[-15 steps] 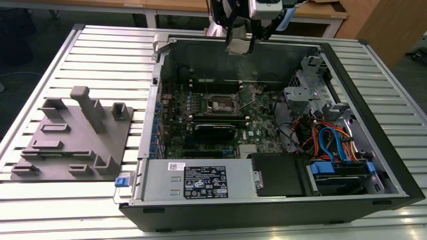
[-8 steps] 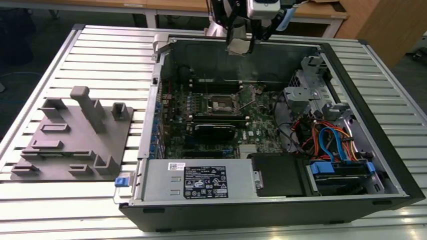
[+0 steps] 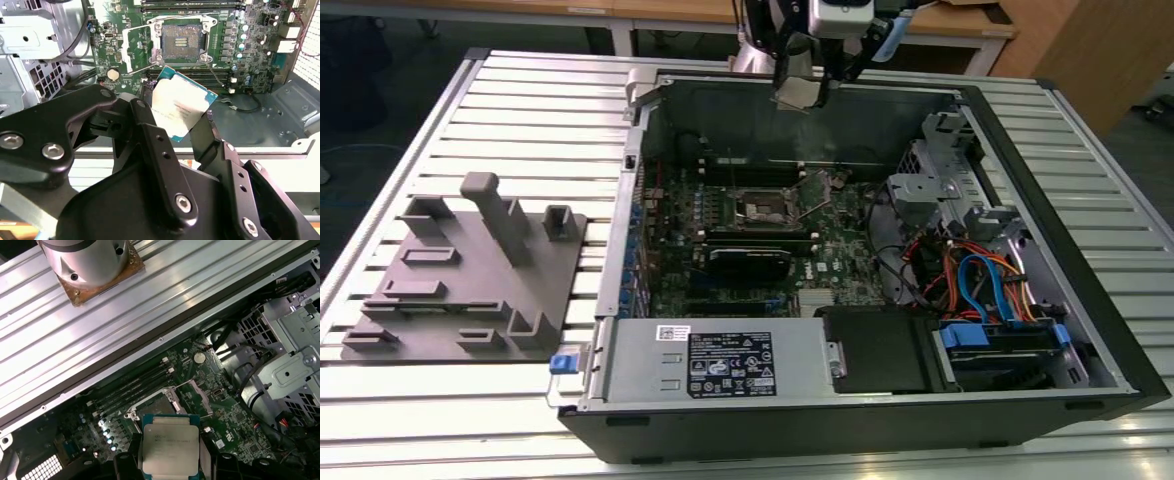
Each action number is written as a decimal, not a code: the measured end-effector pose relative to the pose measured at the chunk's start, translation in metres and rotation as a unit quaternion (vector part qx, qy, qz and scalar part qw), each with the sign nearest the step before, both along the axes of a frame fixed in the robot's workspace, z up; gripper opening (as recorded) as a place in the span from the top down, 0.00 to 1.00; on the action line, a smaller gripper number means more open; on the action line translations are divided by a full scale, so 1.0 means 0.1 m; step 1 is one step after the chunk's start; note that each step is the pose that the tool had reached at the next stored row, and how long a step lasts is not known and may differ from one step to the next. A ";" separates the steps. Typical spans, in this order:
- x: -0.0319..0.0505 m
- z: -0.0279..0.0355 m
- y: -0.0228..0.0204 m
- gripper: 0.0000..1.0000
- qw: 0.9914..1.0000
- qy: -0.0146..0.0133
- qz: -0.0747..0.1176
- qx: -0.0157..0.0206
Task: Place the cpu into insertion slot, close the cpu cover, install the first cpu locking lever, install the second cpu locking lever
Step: 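Place the cpu into insertion slot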
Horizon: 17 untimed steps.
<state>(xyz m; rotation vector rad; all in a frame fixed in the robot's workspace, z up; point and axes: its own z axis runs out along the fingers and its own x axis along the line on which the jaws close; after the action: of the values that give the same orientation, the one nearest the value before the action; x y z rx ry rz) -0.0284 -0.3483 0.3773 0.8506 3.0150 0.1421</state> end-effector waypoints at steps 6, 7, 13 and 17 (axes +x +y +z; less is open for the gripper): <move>0.000 0.000 0.000 0.46 1.000 0.000 0.000 0.000; 0.000 0.000 0.000 0.46 1.000 0.000 0.000 0.000; 0.000 0.000 0.000 0.46 1.000 0.000 -0.002 0.000; 0.000 -0.002 0.000 0.46 1.000 0.000 -0.017 0.000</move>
<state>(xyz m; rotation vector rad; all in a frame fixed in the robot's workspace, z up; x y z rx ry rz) -0.0284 -0.3483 0.3770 0.9028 2.9981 0.1418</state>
